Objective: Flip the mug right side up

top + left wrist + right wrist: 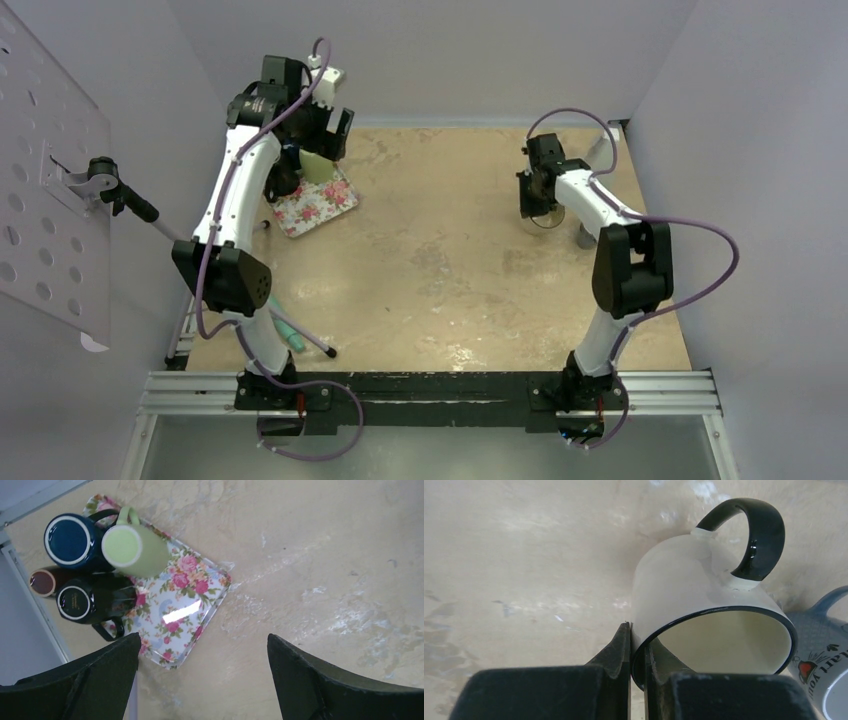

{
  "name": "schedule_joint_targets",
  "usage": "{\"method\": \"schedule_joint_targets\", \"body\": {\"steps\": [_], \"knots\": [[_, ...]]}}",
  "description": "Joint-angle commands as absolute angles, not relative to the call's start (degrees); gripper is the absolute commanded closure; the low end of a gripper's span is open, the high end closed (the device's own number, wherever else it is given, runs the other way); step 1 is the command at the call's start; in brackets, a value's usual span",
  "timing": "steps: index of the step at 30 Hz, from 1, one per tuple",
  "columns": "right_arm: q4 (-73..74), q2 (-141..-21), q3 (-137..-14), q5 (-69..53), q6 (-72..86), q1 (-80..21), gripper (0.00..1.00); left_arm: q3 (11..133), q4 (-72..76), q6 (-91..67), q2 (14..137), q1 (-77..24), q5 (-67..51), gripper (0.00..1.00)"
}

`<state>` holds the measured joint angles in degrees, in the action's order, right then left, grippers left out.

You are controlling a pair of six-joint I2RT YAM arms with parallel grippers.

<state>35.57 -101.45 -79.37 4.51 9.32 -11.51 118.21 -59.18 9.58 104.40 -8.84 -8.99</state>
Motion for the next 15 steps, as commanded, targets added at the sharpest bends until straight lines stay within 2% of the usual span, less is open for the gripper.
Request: {"method": "schedule_joint_targets", "body": {"steps": [1,10,11,13,15], "knots": [[38.2,-102.8,-82.2,8.2,7.1,-10.2,1.0,117.0,-61.0,13.7,105.2,-6.8,-4.0,0.0],[40.0,-110.4,-85.0,11.4,6.4,-9.6,1.0,118.7,-59.6,14.2,112.8,-4.2,-4.4,0.0],[40.3,-110.9,-85.6,11.2,6.5,-9.6,0.93,118.7,-58.6,14.4,113.4,-4.1,-4.7,0.0],[40.5,-110.9,-86.6,10.8,6.7,-9.6,0.73,119.9,-56.9,14.7,116.1,-4.2,-4.3,0.0],[40.8,-110.4,-87.7,10.5,6.8,-9.6,0.61,122.6,-55.5,14.9,119.3,-4.2,-2.8,0.0]]}}
